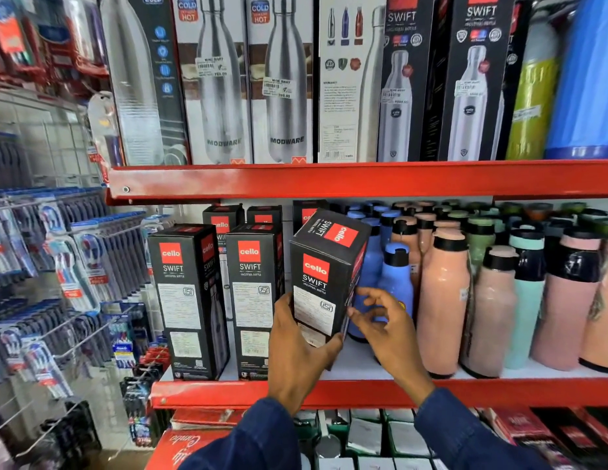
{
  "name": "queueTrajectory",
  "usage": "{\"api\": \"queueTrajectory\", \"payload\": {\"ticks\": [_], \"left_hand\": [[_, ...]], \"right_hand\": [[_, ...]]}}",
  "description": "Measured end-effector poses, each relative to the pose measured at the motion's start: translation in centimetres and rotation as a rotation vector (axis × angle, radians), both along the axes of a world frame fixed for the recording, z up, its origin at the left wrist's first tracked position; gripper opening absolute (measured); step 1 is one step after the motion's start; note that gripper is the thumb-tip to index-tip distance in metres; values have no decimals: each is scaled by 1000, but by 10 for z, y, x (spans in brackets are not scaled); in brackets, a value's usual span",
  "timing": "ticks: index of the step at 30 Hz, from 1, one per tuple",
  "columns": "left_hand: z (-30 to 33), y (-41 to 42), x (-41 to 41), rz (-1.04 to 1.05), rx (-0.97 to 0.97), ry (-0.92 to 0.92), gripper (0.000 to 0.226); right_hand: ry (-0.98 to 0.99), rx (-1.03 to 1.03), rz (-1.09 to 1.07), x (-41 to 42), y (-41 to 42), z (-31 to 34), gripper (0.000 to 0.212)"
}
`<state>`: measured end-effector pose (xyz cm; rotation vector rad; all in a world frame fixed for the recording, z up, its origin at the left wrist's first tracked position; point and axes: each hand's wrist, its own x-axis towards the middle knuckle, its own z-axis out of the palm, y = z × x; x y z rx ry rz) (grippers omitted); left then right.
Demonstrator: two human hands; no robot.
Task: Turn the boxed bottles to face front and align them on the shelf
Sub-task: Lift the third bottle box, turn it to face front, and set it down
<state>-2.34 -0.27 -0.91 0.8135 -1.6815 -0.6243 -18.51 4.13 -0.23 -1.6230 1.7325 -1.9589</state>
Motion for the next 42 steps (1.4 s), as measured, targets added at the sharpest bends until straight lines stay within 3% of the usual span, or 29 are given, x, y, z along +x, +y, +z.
{"api": "queueTrajectory", "payload": {"ticks": [4, 7, 10, 20, 29, 38, 42], "left_hand": [[7, 0, 5, -71, -40, 36, 95], [12, -7, 10, -170, -50, 39, 96], [8, -18, 13, -251, -37, 9, 96], [-20, -45, 8, -252, 19, -141, 72], [-27, -58, -1, -157, 73, -209, 59], [-26, -48, 7, -111, 89, -300, 53], [-14, -26, 31, -64, 114, -247, 48]], "right_hand": [[-57, 69, 127, -14, 4, 6, 75], [-7, 115, 252, -18, 4, 9, 58], [30, 81, 245, -8, 2, 8, 44], [3, 0, 92, 18, -7, -8, 53], [13, 118, 28, 12, -26, -23, 45], [7, 143, -23, 9, -22, -32, 53], [-110, 39, -83, 13, -11, -33, 46]]}}
